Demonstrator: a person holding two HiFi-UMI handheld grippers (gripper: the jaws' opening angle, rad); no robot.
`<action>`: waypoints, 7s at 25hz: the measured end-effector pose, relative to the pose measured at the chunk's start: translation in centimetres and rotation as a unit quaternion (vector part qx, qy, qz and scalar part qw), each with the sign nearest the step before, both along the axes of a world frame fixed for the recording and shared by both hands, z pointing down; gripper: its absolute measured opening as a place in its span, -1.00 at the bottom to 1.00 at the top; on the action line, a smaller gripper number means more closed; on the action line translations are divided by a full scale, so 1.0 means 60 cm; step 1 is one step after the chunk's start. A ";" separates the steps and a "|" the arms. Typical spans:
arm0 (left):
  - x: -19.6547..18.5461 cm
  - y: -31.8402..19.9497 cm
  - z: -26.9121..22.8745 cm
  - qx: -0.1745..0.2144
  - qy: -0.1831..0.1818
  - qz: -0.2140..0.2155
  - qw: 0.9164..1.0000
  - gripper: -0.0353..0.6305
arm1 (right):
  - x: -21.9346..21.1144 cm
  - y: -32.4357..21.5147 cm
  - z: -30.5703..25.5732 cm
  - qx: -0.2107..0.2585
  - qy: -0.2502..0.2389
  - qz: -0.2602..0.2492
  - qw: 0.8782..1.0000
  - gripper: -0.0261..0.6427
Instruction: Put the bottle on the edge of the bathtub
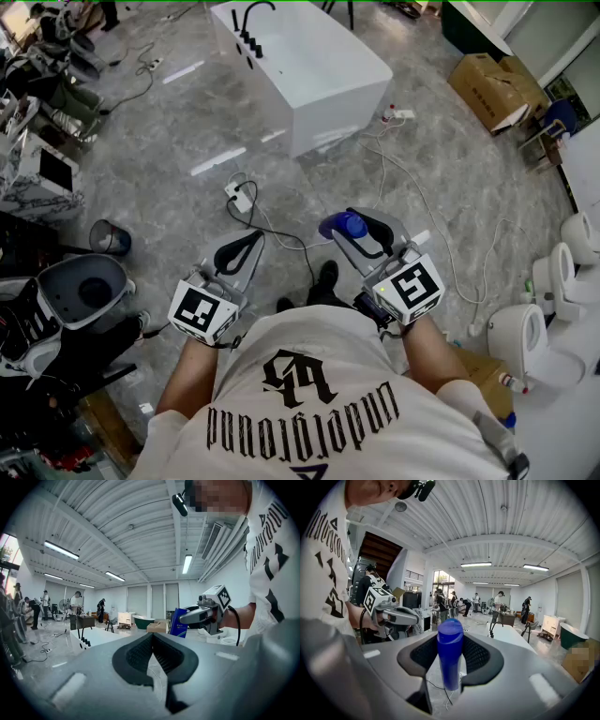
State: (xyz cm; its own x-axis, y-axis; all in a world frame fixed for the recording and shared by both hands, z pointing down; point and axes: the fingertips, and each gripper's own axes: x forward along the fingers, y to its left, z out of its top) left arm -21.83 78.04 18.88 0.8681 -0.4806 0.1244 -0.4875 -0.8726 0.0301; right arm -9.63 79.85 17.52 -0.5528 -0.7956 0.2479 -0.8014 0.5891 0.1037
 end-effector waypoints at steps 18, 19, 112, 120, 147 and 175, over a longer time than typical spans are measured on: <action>0.110 -0.101 0.033 -0.024 -0.017 -0.007 1.000 -0.88 | 0.137 -0.091 0.030 -0.009 -0.017 0.027 0.999 -0.46; 0.123 -0.111 0.039 -0.023 -0.019 -0.007 1.000 -0.88 | 0.153 -0.100 0.032 -0.009 -0.017 0.026 0.999 -0.46; 0.292 -1.498 0.250 -0.117 -0.048 -0.145 0.981 -0.88 | 0.268 -1.541 0.309 -0.120 0.030 -0.161 0.979 -0.46; 0.285 -1.589 0.375 -0.167 -0.079 -0.121 0.975 -0.88 | 0.242 -1.627 0.437 -0.170 0.055 -0.161 0.971 -0.46; 0.270 -1.736 0.616 -0.274 -0.079 -0.074 0.956 -0.88 | 0.196 -1.728 0.785 -0.272 0.164 -0.188 0.929 -0.46; 0.275 -1.766 0.707 -0.324 -0.081 -0.054 0.941 -0.88 | 0.190 -1.756 0.915 -0.311 0.201 -0.186 0.910 -0.41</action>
